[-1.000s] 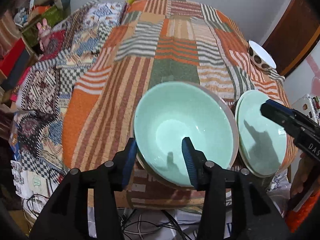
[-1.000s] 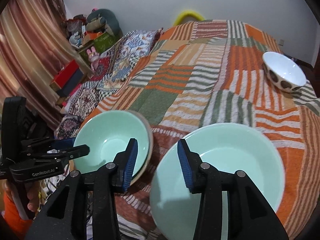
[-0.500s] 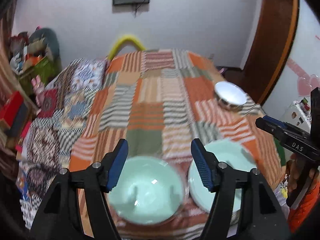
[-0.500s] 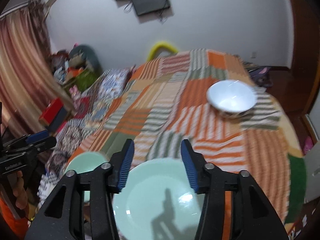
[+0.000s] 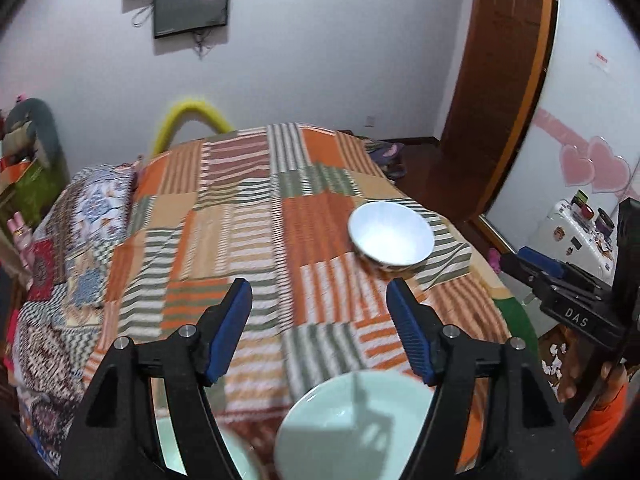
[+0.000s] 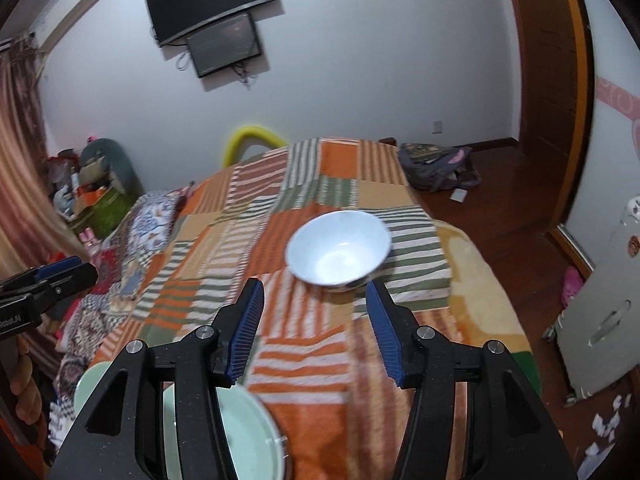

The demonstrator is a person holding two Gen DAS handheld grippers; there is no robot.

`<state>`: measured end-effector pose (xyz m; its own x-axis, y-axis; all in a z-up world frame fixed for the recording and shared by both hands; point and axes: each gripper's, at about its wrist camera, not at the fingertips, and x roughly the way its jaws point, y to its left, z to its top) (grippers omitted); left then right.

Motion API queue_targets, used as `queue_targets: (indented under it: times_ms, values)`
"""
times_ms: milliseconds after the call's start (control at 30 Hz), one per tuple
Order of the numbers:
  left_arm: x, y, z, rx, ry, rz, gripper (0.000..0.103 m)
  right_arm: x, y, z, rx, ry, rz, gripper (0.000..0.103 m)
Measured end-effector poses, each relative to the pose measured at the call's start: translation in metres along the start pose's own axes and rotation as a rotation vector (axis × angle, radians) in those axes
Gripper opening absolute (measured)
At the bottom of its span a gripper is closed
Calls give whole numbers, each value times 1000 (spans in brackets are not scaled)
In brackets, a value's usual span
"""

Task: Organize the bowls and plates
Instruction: 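Move the left tool to the white spotted bowl and grasp its rim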

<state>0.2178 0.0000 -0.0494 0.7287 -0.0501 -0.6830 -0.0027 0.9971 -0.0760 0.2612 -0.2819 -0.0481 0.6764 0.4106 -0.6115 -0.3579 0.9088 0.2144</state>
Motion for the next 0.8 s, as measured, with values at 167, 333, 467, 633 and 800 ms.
queue_targets:
  times_ms: [167,333,467,633,800]
  values:
    - [46,-16,19,20,43,-38,70,23,-17,7,24,26,-23,50]
    - [98,-19,27,32,112,-50,70,57,-32,10,60,71,-24,50]
    - [136,-12,29,7,170,-63,70,85,-42,11,84,114,-27,50]
    - [174,-4,33,-25,205,-55,70,120,-50,13,91,166,-41,49]
    - [204,-4,39,-12,228,-48,70,151,-64,12,113,236,-39,30]
